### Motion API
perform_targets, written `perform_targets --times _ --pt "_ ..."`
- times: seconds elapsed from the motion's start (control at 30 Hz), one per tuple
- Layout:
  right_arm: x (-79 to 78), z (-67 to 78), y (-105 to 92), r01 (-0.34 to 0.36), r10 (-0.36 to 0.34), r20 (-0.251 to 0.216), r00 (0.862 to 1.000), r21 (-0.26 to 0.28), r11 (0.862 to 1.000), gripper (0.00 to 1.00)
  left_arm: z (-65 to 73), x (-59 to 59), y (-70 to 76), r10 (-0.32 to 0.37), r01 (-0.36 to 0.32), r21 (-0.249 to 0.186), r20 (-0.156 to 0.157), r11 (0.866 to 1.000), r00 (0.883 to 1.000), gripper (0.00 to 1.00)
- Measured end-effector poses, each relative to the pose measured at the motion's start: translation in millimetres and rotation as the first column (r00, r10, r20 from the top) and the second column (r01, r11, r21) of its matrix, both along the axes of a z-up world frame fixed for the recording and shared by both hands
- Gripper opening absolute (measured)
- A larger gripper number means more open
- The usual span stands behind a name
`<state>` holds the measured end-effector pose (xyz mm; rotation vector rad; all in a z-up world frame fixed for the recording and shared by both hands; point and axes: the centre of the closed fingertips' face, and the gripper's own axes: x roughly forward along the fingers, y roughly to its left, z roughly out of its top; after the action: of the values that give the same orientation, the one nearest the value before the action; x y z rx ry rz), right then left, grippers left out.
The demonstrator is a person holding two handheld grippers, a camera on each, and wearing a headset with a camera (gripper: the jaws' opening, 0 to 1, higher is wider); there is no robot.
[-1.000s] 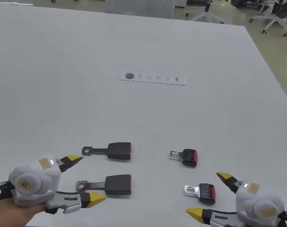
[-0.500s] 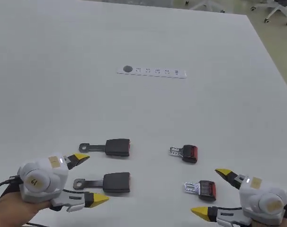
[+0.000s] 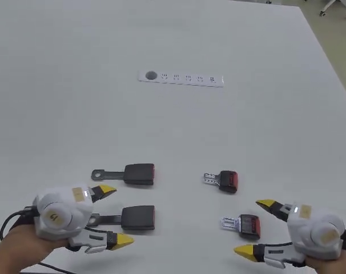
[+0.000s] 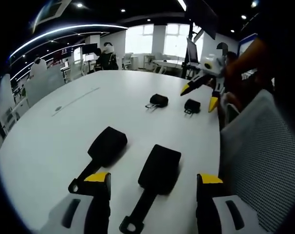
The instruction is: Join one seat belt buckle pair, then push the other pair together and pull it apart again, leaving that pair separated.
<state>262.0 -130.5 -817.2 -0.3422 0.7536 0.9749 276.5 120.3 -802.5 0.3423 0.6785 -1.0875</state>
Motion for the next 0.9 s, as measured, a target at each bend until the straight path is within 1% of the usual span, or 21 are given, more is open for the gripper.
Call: perform_targets --times 0.1,0.17,0.3,0.43,0.5,0.63,0.7,0.83,0.87,0.9 --pt "0.0 -1.6 -0.4 -0.023 0.023 -0.002 1.000 -0.011 1.000 0.77 -3.5 0.6 -2.3 -0.019 0.019 0.007 -0.003 1.000 1.000 0.70" --pt "0.0 -3.5 -0.8 -0.038 0.038 -0.013 0.999 -0.021 0.999 0.76 -8.3 1.4 -2.4 -0.027 0.027 0.021 -0.016 0.999 1.000 0.68" --pt "-0.6 -6.1 -1.9 -0.075 0.074 -0.023 0.997 -0.035 0.997 0.72 -12.4 3.6 -6.7 -0.048 0.048 0.031 -0.022 0.998 0.999 0.69" --pt "-2.4 -10.9 -5.5 -0.103 0.100 -0.052 0.994 -0.048 0.994 0.68 -16.7 5.6 -11.1 -0.061 0.062 0.034 -0.033 0.998 0.998 0.68" --pt "-3.4 -11.7 -6.8 -0.117 0.113 -0.061 0.992 -0.053 0.992 0.66 -21.3 4.7 -12.7 -0.077 0.079 0.051 -0.039 0.996 0.996 0.67" --pt "-4.7 -16.4 -12.0 -0.141 0.136 -0.079 0.988 -0.068 0.988 0.64 -26.0 2.8 -16.8 -0.103 0.105 0.061 -0.043 0.993 0.994 0.67" --pt "-5.9 -19.2 -14.7 -0.151 0.144 -0.094 0.985 -0.075 0.986 0.62 -31.3 2.0 -16.2 -0.118 0.121 0.079 -0.042 0.989 0.992 0.65" --pt "-6.4 -20.7 -15.4 -0.170 0.161 -0.101 0.982 -0.086 0.982 0.59 -34.9 1.4 -15.4 -0.125 0.129 0.087 -0.053 0.988 0.991 0.62" --pt "-7.1 -21.9 -14.9 -0.174 0.164 -0.111 0.980 -0.085 0.981 0.58 -36.1 2.0 -13.9 -0.124 0.129 0.095 -0.050 0.987 0.991 0.61" --pt "-8.3 -22.3 -15.2 -0.178 0.167 -0.116 0.979 -0.086 0.980 0.57 -36.1 3.1 -13.6 -0.129 0.132 0.099 -0.039 0.986 0.991 0.60"
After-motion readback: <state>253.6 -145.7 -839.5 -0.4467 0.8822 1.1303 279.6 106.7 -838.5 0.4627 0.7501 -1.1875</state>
